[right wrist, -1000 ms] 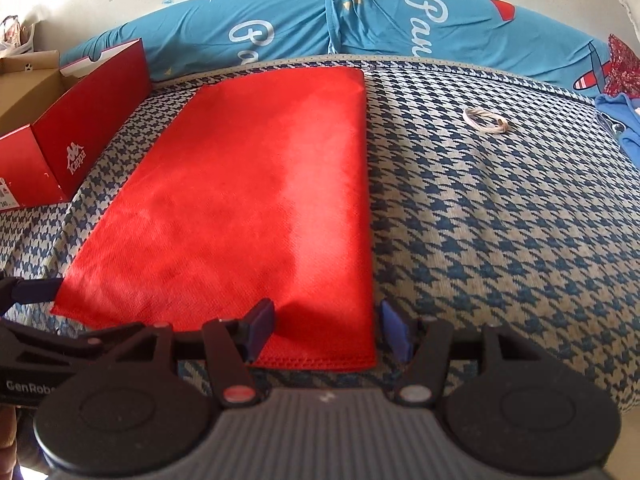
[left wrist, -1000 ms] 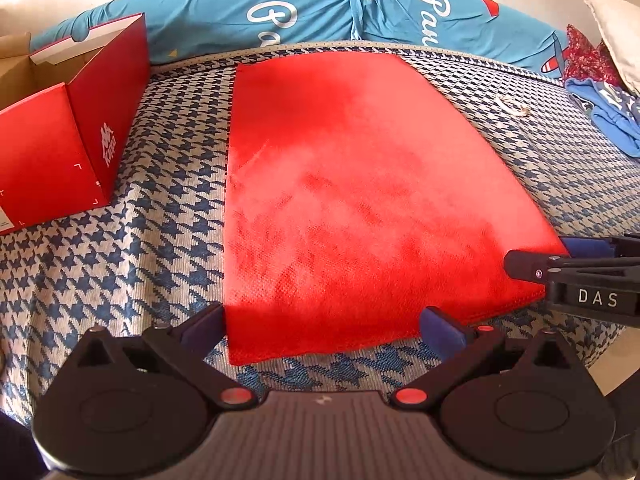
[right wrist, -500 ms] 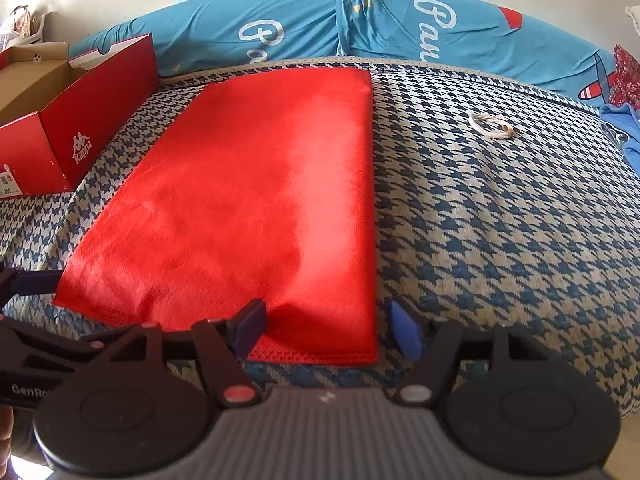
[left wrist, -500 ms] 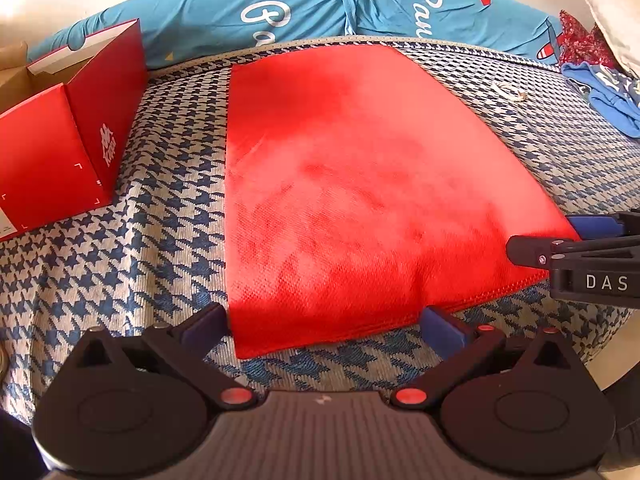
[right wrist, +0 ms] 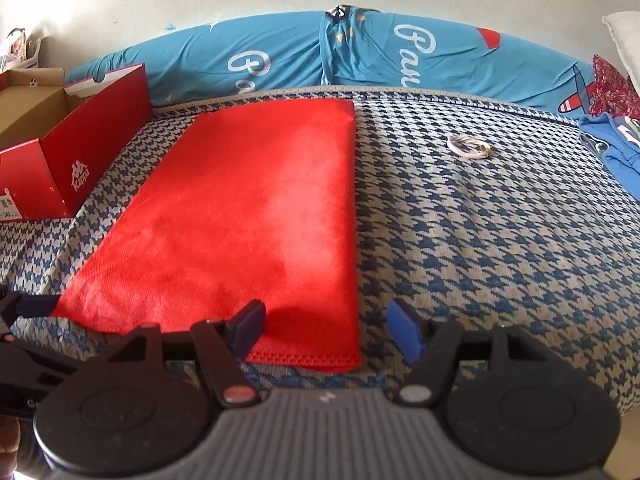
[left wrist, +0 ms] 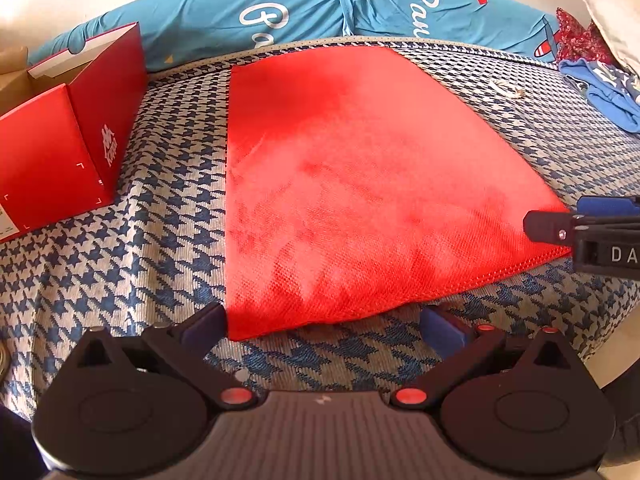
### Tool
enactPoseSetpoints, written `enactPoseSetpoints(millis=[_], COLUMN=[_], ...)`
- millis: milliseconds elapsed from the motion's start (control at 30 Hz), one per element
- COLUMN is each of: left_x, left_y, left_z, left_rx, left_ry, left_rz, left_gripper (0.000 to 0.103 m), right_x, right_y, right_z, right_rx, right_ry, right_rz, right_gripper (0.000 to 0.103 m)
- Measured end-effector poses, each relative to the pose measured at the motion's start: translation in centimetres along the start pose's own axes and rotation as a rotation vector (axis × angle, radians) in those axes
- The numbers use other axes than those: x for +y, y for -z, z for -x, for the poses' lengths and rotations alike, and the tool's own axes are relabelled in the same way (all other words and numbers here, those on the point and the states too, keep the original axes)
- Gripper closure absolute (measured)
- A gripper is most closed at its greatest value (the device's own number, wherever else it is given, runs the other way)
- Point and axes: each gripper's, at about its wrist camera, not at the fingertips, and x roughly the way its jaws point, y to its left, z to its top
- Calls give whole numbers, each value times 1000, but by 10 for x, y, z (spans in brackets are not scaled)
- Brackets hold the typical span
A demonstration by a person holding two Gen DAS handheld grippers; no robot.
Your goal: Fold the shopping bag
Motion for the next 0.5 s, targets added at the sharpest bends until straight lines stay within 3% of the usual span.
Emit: enactPoseSetpoints(millis=[167, 267, 500], left_x=[0, 0, 0], left_y=[0, 0, 1], left_z=[0, 0, 4], left_rx=[-1, -3, -14], left_ry=[1, 0, 3], left_rz=[2, 2, 3], left_gripper=[0, 0, 0], right_x=[0, 1, 4], right_y=[-3, -4, 3], right_z=[9, 10, -13], right_rx=[-64, -70, 65], right_ry=[-35, -90, -81], right_rz=[-2, -8, -3], right_gripper=[63, 66, 66])
